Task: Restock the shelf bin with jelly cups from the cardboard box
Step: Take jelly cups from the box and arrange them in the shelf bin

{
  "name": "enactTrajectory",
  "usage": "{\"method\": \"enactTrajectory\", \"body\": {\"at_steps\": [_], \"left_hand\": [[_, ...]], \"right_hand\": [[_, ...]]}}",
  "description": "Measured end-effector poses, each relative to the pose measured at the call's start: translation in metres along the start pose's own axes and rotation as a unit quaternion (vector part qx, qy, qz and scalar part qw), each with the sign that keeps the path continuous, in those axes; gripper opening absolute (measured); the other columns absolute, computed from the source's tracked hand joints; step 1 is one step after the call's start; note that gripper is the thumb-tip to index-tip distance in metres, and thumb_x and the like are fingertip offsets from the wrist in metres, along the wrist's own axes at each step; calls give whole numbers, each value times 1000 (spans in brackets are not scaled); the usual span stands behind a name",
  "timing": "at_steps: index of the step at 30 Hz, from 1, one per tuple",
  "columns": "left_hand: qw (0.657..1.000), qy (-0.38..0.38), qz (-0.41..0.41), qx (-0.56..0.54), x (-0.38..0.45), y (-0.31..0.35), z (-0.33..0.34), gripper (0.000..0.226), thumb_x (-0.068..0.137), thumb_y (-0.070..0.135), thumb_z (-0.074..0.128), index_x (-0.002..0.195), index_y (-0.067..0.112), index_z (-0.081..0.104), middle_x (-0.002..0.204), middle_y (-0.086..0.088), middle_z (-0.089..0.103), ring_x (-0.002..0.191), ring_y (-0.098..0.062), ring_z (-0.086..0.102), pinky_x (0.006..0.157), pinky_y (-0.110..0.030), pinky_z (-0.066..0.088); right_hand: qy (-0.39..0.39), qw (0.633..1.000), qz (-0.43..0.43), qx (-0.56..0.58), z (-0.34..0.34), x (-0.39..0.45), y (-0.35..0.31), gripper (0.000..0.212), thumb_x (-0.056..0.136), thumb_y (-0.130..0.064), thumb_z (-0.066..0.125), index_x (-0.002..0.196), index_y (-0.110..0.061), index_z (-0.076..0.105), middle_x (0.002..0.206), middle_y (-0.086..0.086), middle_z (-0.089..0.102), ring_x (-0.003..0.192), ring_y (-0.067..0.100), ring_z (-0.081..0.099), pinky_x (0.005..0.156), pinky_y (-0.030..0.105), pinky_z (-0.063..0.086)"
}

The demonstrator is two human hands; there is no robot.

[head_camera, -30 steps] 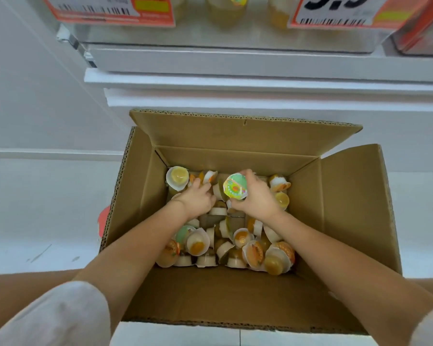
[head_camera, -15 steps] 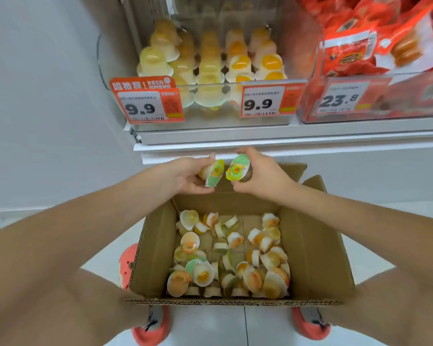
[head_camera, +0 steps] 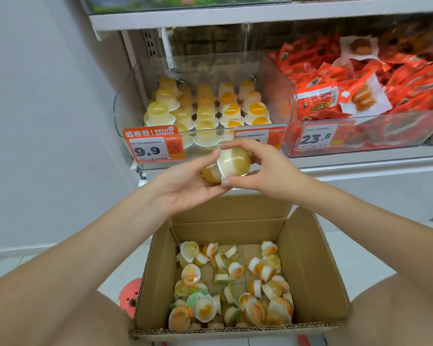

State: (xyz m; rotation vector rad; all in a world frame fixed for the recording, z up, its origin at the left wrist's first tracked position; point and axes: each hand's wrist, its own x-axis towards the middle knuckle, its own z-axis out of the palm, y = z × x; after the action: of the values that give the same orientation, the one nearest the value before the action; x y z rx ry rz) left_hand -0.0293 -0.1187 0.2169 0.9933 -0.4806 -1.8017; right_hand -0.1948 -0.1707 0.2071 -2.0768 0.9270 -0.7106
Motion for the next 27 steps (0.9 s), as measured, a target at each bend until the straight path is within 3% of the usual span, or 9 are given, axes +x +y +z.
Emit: {"method": "enactTrajectory", "body": {"at_steps": [2,3,7,10,13,16,20,23,27], "left_hand": [[1000,-30,-3,7,-1,3,-2,42,84,11,55,126,4,53,122,-23,61,113,-36,60,106,-39,37],[999,-36,-10,5,0,3,-1,43,83,10,56,125,3,54,124,-24,60,114,-37,59,105,-40,40],[1000,3,-16,-7,2,6,4,47,72,17,68,116,4,60,121,-25,61,102,-35,66,69,-37,60],[999,0,-21,-30,2,9,5,61,70,18,70,125,-1,54,121,-28,60,104,-38,64,73,-39,59],[999,-6,-34,-26,-1,19,4,61,74,28,70,125,-2,54,119,-27,62,104,-37,65,77,-40,58],[989,71,-11,133,0,36,-7,50,84,45,64,116,7,59,116,-15,66,101,-29,67,81,-43,58],[881,266,84,381,5,54,-37,28,90,35,61,105,12,64,103,-1,66,96,-17,61,78,-31,49],[783,291,140,531,10,62,-54,23,89,25,59,85,4,68,70,1,56,75,-18,54,64,-25,39],[697,312,176,621,15,56,-63,17,86,17,59,74,12,70,72,2,65,78,-18,61,65,-26,47]], "right_hand": [[0,1000,6,29,-2,-1,1,57,72,-26,81,124,-31,57,120,-13,59,105,6,57,88,26,52],[0,999,7,42,-2,-1,1,59,73,-25,81,125,-30,57,123,-13,58,109,6,56,91,28,52],[-8,999,9,52,-4,1,-3,75,67,-35,84,133,-30,50,133,-14,51,124,5,48,104,35,44],[10,999,5,33,-8,6,-11,68,60,-44,85,122,-36,56,124,-13,58,114,6,55,98,35,48],[31,999,10,9,-14,16,-23,56,64,-33,86,115,-33,62,111,-14,63,99,-1,58,88,20,49],[96,995,15,-23,-25,51,-32,55,66,-33,85,116,-24,64,107,-11,61,91,1,57,79,15,45],[129,986,39,-101,-37,135,-29,66,67,-38,84,124,-18,57,117,-1,57,103,14,57,82,24,47],[112,979,58,-162,-34,196,-16,81,67,-41,83,135,-11,48,131,5,54,120,21,52,86,23,39],[15,973,44,-228,-23,258,1,82,68,-42,82,136,-17,44,127,0,50,116,18,49,85,25,40]]}}
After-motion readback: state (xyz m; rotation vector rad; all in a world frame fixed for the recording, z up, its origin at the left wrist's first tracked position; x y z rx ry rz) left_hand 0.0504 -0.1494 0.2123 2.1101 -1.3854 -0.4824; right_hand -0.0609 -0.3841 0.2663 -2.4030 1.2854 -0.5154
